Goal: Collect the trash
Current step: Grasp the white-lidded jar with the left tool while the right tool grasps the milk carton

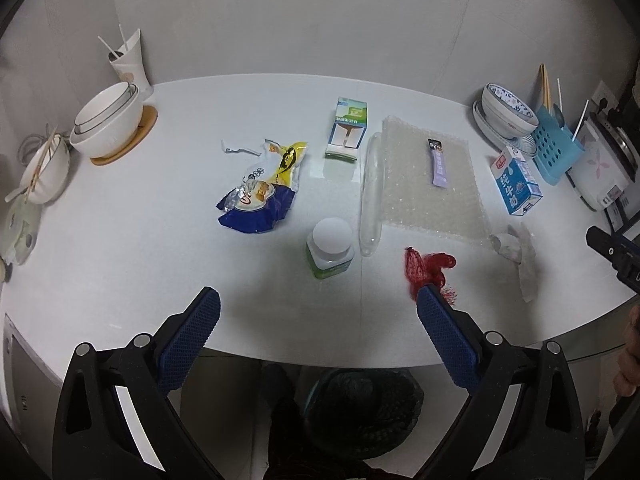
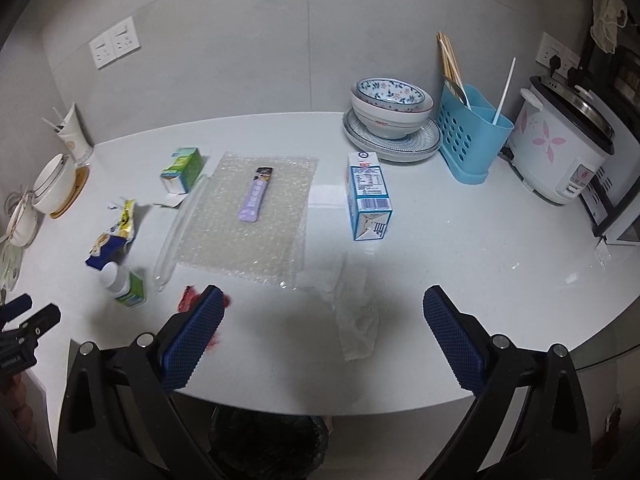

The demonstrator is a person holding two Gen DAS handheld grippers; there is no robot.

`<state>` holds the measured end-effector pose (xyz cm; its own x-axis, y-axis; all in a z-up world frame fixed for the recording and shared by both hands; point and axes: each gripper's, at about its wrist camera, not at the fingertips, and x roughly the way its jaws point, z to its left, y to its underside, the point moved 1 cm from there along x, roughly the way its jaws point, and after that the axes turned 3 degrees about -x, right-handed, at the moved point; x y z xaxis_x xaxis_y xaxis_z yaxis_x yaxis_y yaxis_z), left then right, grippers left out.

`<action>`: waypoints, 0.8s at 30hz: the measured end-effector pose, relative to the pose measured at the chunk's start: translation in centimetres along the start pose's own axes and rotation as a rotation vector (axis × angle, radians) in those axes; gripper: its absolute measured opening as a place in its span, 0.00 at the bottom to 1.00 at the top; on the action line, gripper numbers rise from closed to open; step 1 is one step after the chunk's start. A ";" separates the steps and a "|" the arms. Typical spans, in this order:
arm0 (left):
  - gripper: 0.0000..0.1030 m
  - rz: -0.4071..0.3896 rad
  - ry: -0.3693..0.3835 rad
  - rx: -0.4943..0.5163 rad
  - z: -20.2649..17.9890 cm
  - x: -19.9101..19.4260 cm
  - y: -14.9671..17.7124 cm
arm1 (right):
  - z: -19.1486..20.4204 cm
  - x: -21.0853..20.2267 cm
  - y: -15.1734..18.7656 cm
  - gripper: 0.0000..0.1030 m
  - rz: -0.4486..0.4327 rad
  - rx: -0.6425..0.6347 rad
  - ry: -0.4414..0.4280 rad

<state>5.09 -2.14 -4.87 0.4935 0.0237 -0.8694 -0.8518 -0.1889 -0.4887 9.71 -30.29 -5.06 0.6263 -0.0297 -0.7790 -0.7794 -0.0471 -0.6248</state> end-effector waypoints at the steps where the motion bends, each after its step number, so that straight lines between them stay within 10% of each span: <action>1: 0.93 0.009 0.000 -0.002 0.1 0.6 -0.2 | -0.2 0.7 -0.4 0.93 0.005 0.002 0.009; 24: 0.85 0.192 -0.020 0.036 -0.5 13.3 -2.3 | -4.0 15.5 -8.7 0.84 0.184 0.025 0.112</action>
<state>13.71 -1.87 -15.26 0.3181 0.0097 -0.9480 -0.9358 -0.1568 -0.3156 26.28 -34.32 -11.55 0.4703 -0.1467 -0.8702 -0.8801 -0.0058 -0.4747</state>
